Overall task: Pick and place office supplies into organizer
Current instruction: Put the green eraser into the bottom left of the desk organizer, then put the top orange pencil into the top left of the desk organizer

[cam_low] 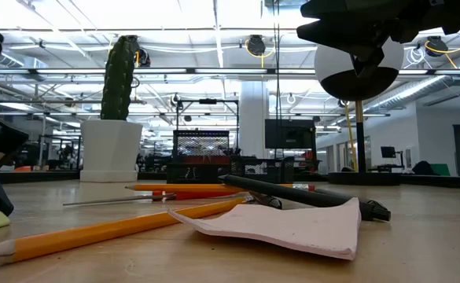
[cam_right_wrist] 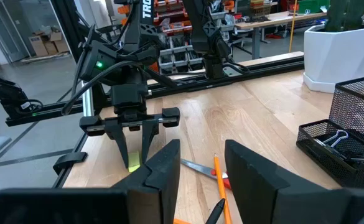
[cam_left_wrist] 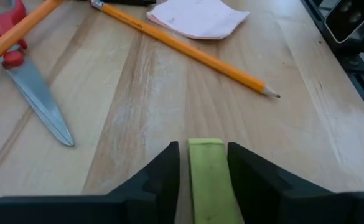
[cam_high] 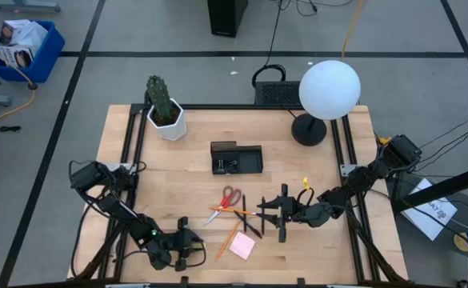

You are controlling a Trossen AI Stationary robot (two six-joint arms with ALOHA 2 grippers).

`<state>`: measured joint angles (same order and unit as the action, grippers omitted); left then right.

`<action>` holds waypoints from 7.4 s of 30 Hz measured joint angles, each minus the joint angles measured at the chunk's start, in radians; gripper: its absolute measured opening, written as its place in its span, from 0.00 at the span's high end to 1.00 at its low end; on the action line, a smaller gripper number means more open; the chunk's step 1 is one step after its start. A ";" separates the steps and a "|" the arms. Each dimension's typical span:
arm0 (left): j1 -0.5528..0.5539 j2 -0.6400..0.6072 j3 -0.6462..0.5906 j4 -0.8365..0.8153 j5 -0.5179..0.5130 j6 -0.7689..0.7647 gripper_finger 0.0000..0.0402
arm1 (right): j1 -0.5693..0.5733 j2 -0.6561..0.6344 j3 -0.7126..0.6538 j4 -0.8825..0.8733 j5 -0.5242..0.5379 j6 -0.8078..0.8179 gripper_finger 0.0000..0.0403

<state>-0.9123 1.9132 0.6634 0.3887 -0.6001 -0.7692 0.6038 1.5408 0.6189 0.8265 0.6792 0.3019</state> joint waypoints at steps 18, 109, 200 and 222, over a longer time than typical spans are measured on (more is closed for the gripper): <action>0.011 -0.001 -0.001 -0.019 0.027 0.066 0.73 | 0.000 0.000 0.000 0.000 0.000 0.000 0.71; 0.973 -0.459 -0.002 -0.176 0.403 0.655 0.73 | 0.000 0.000 0.000 -0.009 0.000 0.000 0.71; 0.351 -0.448 -0.002 -0.215 0.265 0.319 0.58 | -0.111 0.252 0.036 -0.265 -0.202 0.124 0.71; 0.351 -0.448 -0.002 -0.213 0.265 0.307 0.58 | -0.143 0.302 0.036 -0.210 -0.290 0.124 0.71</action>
<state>-0.5613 1.4654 0.6613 0.1753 -0.3347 -0.4622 0.4610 1.8428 0.6552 0.6162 0.3890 0.4258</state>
